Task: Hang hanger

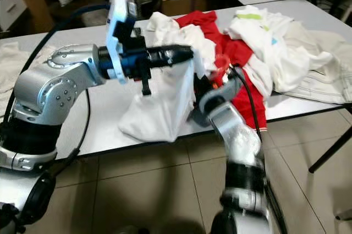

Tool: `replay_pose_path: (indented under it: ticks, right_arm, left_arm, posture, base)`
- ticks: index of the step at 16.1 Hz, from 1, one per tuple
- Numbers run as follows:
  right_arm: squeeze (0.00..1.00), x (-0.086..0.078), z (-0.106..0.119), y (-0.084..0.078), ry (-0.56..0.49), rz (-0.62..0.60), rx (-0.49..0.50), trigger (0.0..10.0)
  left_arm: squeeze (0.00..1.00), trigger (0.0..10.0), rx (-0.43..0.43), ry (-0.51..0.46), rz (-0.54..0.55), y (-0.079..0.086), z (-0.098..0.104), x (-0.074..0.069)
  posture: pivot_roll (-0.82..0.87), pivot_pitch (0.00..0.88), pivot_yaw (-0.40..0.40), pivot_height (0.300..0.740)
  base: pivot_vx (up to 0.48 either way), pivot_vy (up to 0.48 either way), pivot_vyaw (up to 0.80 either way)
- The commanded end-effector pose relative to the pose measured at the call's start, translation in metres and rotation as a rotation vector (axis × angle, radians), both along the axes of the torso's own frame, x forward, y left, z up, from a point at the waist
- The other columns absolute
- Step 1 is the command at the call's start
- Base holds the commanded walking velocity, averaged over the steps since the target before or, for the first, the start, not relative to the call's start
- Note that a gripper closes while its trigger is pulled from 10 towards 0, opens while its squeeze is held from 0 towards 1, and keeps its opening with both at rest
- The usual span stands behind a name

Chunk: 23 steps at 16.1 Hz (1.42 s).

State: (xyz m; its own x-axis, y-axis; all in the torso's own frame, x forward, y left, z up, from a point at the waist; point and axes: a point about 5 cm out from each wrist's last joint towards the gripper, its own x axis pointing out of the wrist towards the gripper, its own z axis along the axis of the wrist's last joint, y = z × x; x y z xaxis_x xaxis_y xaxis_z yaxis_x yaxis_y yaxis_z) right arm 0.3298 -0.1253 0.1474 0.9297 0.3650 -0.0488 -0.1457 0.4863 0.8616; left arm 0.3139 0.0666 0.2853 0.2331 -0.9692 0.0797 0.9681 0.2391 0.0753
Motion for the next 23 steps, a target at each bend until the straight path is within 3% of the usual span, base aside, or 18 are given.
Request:
replay_pose_path:
  ticks: [1, 2, 3, 4, 5, 6, 7, 8, 9, 11, 13, 15, 17, 19, 20, 23]
  right_arm:
    - [0.00, -0.003, -0.004, 0.007, 0.020, 0.040, -0.062, 10.0]
    - [0.00, -0.005, -0.002, 0.009, 0.022, 0.047, 0.078, 10.0]
    - [0.00, -0.006, -0.002, 0.008, 0.029, 0.029, 0.109, 10.0]
    - [0.00, -0.005, -0.007, 0.006, 0.048, 0.017, -0.030, 10.0]
    - [0.00, -0.005, -0.002, 0.007, 0.029, 0.012, 0.013, 10.0]
    - [0.00, -0.005, 0.003, 0.007, 0.006, 0.011, 0.077, 10.0]
    - [0.00, -0.007, 0.010, 0.004, -0.024, 0.018, 0.098, 10.0]
    - [0.00, -0.007, 0.009, 0.001, -0.019, 0.011, 0.109, 10.0]
    - [0.00, -0.007, 0.010, -0.003, -0.039, 0.000, 0.112, 10.0]
    - [0.00, -0.006, 0.009, -0.007, -0.037, -0.016, 0.110, 10.0]
    - [0.00, -0.003, 0.015, -0.011, -0.053, -0.052, 0.117, 10.0]
    - [0.00, -0.003, 0.015, -0.010, -0.026, -0.024, 0.078, 10.0]
    - [0.00, -0.006, 0.014, -0.009, -0.058, 0.003, -0.055, 10.0]
    - [0.00, -0.012, 0.026, -0.012, -0.150, 0.005, -0.006, 10.0]
    - [0.00, -0.019, 0.034, -0.016, -0.208, 0.014, 0.019, 10.0]
    - [0.00, -0.037, 0.047, -0.029, -0.316, 0.062, 0.040, 10.0]
  left_arm:
    - [0.00, 0.0, -0.015, -0.047, 0.022, 0.000, 0.013, 0.001]
    - [0.00, 0.0, -0.022, -0.045, 0.009, -0.002, 0.013, -0.001]
    - [0.00, 0.0, -0.015, -0.035, -0.017, -0.005, 0.012, -0.005]
    - [0.00, 0.0, 0.001, -0.017, -0.044, -0.008, 0.008, -0.009]
    - [0.00, 9.3, 0.046, 0.005, -0.057, -0.010, 0.000, -0.011]
    - [0.00, 10.0, 0.098, 0.010, -0.037, -0.010, -0.007, -0.010]
    - [0.00, 10.0, 0.144, 0.021, -0.009, -0.007, -0.015, -0.007]
    - [0.56, 10.0, 0.127, 0.032, -0.036, -0.006, -0.011, -0.009]
    - [1.00, 10.0, 0.144, 0.024, -0.105, -0.004, -0.008, -0.017]
    - [1.00, 10.0, 0.166, 0.027, -0.190, -0.001, -0.006, -0.029]
    - [1.00, 10.0, 0.214, 0.020, -0.137, 0.004, -0.010, -0.025]
    - [1.00, 10.0, 0.243, 0.000, 0.029, 0.017, -0.012, -0.006]
    - [1.00, 10.0, 0.202, 0.035, 0.247, 0.041, -0.013, 0.011]
    - [1.00, 10.0, 0.158, 0.105, 0.469, 0.070, -0.027, 0.023]
    - [1.00, 10.0, 0.175, 0.155, 0.566, 0.090, -0.046, 0.022]
    - [1.00, 10.0, 0.125, 0.249, 0.710, 0.111, -0.083, 0.006]
  posture:
    - [-0.06, 0.000, 0.133, 0.740]
    - [-0.06, 0.000, 0.132, 0.740]
    - [-0.06, 0.000, 0.130, 0.740]
    - [-0.06, 0.000, 0.129, 0.740]
    - [-0.07, 0.000, 0.126, 0.740]
    - [-0.07, 0.000, 0.126, 0.740]
    - [-0.07, 0.000, 0.123, 0.740]
    - [-0.07, 0.000, 0.118, 0.740]
    - [-0.07, 0.000, 0.116, 0.740]
    - [-0.07, 0.000, 0.111, 0.740]
    - [-0.07, 0.000, 0.108, 0.740]
    - [-0.07, 0.000, 0.106, 0.740]
    - [-0.08, 0.000, 0.116, 0.740]
    - [-0.07, 0.000, 0.110, 0.740]
    - [-0.07, 0.000, 0.099, 0.740]
    - [-0.05, 0.000, 0.076, 0.740]
  base:
    - [0.000, 0.000, 0.00]
    - [0.000, 0.000, 0.00]
    - [0.000, 0.000, 0.00]
    - [0.000, 0.000, 0.00]
    - [0.000, 0.000, 0.00]
    - [0.000, 0.000, 0.00]
    - [0.000, 0.000, 0.00]
    - [0.000, 0.000, 0.00]
    - [0.000, 0.000, 0.00]
    - [0.000, 0.000, 0.00]
    - [0.000, 0.000, 0.00]
    - [0.000, 0.000, 0.00]
    - [0.000, 0.000, 0.00]
    - [0.000, 0.000, 0.30]
    - [0.000, 0.000, 0.78]
    - [0.000, 0.000, 0.76]
